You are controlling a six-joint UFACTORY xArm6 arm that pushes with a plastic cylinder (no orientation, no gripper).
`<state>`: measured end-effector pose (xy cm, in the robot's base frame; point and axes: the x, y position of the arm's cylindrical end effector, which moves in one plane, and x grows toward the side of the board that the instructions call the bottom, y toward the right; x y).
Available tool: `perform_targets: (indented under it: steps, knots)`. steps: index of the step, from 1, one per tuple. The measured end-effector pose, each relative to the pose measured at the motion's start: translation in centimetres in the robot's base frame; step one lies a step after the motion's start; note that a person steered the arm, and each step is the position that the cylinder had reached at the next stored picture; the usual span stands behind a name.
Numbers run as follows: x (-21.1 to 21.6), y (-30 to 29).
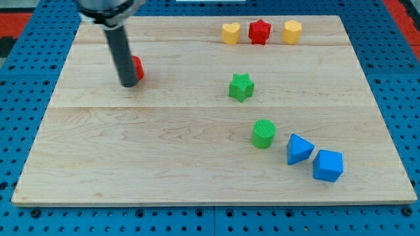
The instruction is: Place the red circle at the top center of the board
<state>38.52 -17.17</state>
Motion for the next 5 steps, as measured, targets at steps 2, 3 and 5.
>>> perform_targets:
  steps: [2, 3, 5]
  knots:
    - [-2.7, 0.9]
    - [-3.9, 4.6]
    - [-7.0, 10.9]
